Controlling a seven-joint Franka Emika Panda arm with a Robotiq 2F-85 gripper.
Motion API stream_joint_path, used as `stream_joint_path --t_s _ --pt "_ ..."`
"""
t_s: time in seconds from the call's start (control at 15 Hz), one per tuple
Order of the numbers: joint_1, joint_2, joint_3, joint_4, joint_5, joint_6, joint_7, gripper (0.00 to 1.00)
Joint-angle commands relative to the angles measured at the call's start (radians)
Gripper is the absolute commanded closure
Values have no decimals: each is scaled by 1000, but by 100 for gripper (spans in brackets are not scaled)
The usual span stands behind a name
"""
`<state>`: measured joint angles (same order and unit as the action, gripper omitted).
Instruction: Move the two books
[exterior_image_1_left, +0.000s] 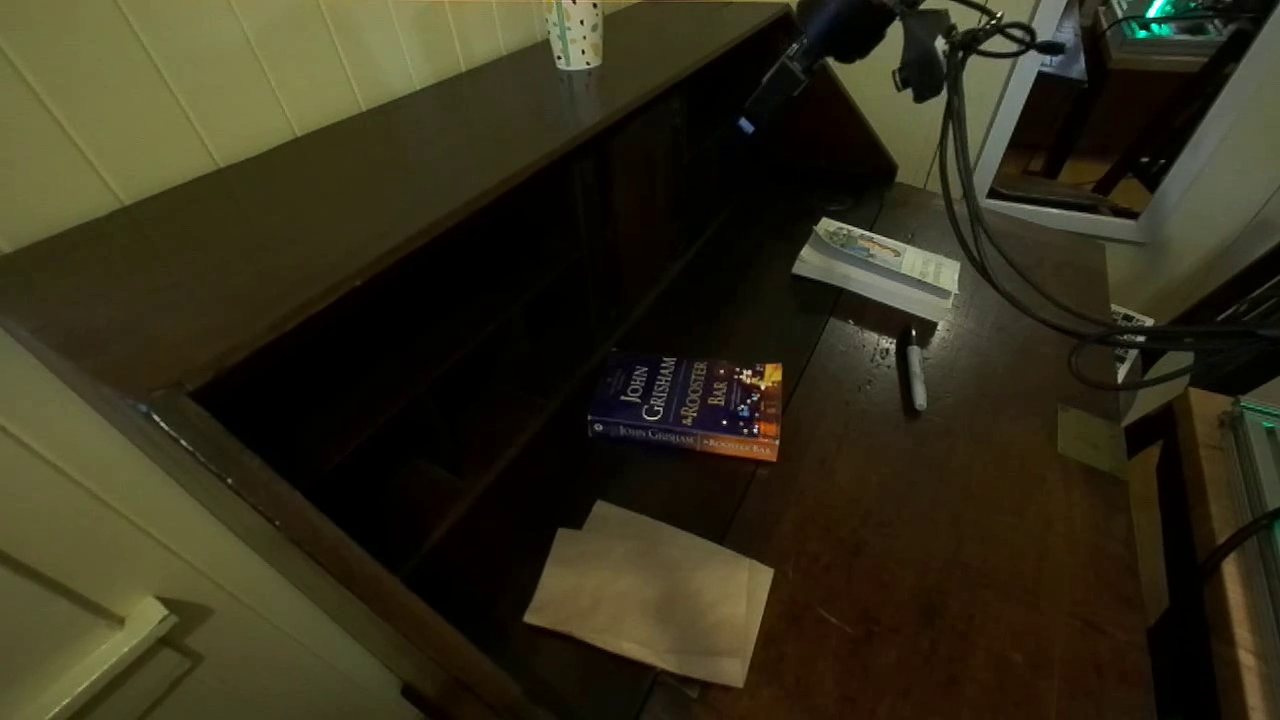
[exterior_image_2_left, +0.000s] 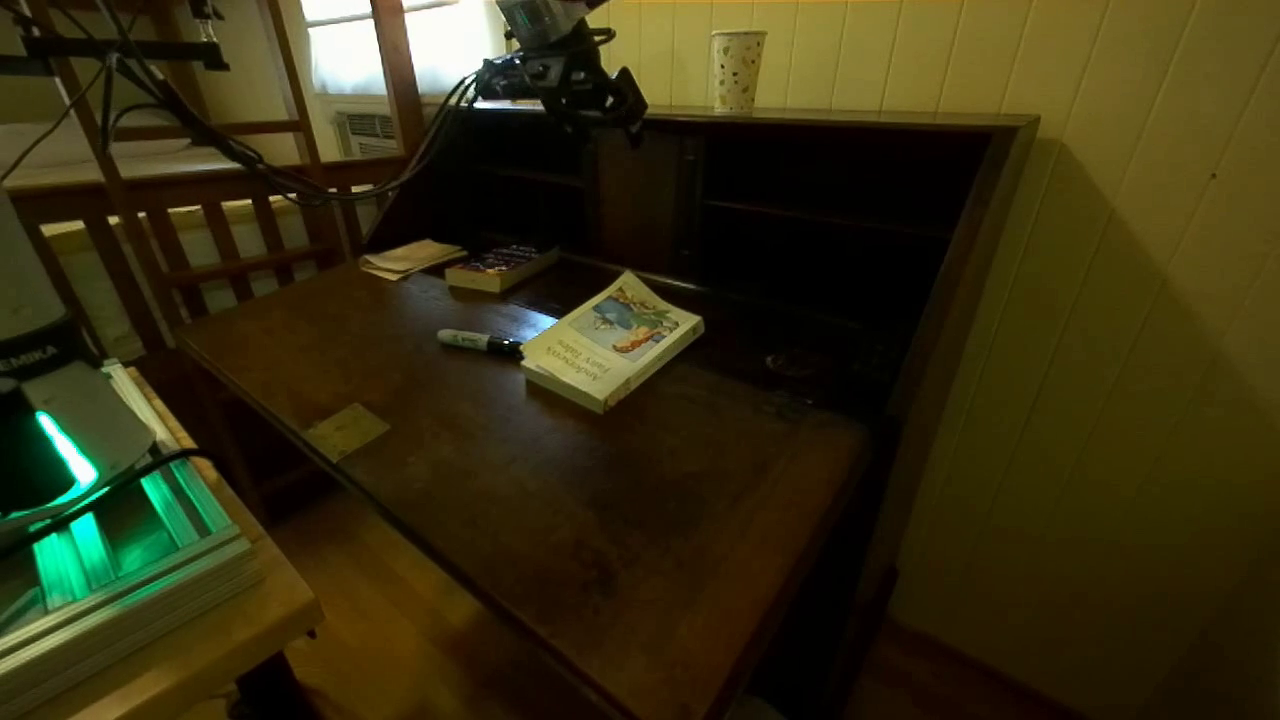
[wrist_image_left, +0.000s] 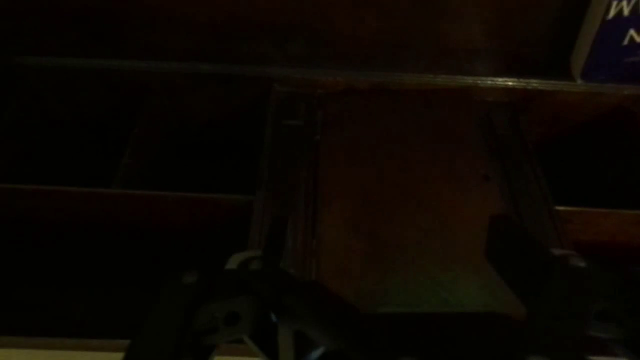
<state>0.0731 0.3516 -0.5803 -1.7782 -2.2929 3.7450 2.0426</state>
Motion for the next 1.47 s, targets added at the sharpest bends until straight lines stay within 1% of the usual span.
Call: stream_joint_path --t_s 0.0,0.13,0.2,0.27,0.33,0.4,0.53,0.67,0.93,1.07,1.13,1.4 --pt "158 -40 -156 -9 -241 8 239 0" --pt "225 -33 -229 15 -329 32 344 0" --pt "306 16 -358 27 -241 66 283 0" --pt "330 20 -389 30 -239 86 299 0" --pt "369 34 -442 35 -231 116 300 0" --pt "399 41 -482 36 -228 146 307 0" --pt "438 53 -536 40 -226 219 311 0" --pt "470 67 -580 44 -225 278 313 0" --pt "515 77 -634 37 -225 325 316 0" --pt "528 66 -643 29 -224 330 312 0" --pt "506 58 -617 16 -224 302 291 0" --pt "517 58 -626 16 -224 304 291 0"
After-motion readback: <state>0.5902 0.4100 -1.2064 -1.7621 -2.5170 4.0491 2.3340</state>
